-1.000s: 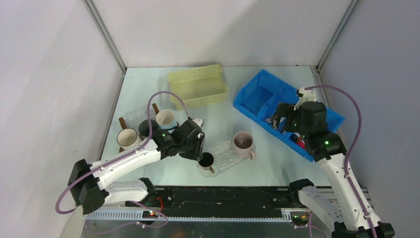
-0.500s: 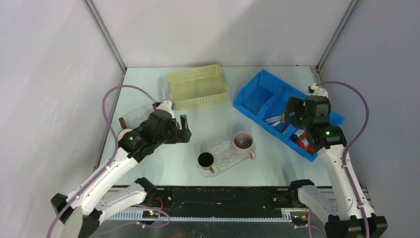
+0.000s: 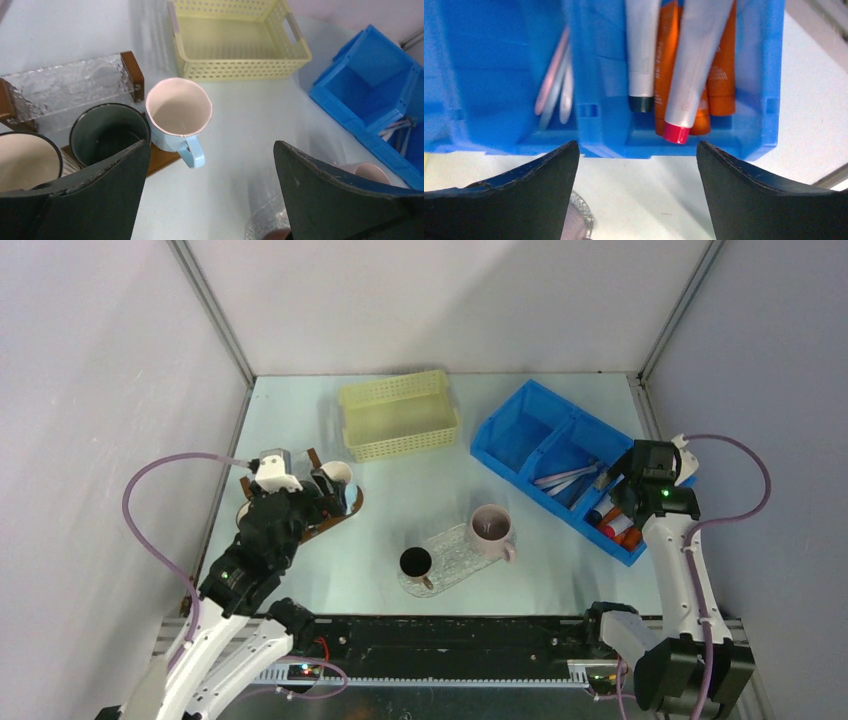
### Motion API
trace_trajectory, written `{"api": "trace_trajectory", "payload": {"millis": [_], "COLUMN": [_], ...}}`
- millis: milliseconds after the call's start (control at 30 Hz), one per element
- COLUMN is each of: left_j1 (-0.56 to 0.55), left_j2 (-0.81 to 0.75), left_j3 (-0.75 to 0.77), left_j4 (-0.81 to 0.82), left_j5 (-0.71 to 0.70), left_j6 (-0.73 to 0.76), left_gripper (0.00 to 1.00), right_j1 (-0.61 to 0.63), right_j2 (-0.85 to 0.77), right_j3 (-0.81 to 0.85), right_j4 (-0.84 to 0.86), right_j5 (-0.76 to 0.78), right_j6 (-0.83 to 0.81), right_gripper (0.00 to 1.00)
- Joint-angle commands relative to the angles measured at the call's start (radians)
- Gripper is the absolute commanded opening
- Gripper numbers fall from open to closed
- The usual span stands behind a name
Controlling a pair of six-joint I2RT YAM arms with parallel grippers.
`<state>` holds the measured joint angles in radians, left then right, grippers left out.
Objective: Prepare toiletry sets of a toothbrush and toothpaste on the tray
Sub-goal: Pick up the toothpaste from the storage box.
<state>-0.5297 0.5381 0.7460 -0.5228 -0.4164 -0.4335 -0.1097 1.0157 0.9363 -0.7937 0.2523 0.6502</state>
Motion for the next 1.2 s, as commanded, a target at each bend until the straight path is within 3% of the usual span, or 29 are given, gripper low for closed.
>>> {"api": "trace_trajectory", "payload": {"millis": [0, 200, 433, 700, 833, 967, 1167], "left_j1": [0.005, 0.005, 0.005, 0.005, 0.005, 0.005, 0.005], "left_j2": [-0.04, -0.052, -0.048, -0.055, -0.056, -0.057, -0.057], "left_j3": [-0.044, -0.108, -0.153, -0.159, -0.16, -0.16, -0.152], "left_j4": [0.175, 0.308, 0.343, 0.353, 0.354, 0.353, 0.349], "left_j5": [-0.091, -0.104, -0.091, -0.095, -0.084, -0.071, -0.043], "left_j6": [0.13, 0.239, 0.273, 0.281, 0.282, 0.279, 0.266], "left_gripper": [1.0, 1.0, 1.0, 1.0, 1.0, 1.0, 1.0], "right_j1": [-0.039, -0.046, -0.057, -0.077, -0.083, -0.09, -0.095], "right_j2": [0.019, 0.099, 0.174, 0.232, 0.209, 0.173, 0.054], "right_j3": [-0.081, -0.136, -0.216, -0.275, -0.294, -0.302, -0.3], "right_j4": [0.031, 0.091, 0.169, 0.24, 0.252, 0.255, 0.237], "right_j5": [0.006, 0.003, 0.047, 0.018, 0.017, 0.011, -0.011], "right_j6": [0.137, 0.208, 0.252, 0.249, 0.24, 0.213, 0.17], "right_gripper": [0.88, 0.84, 0.79, 0.64, 0.48, 0.22, 0.0]}}
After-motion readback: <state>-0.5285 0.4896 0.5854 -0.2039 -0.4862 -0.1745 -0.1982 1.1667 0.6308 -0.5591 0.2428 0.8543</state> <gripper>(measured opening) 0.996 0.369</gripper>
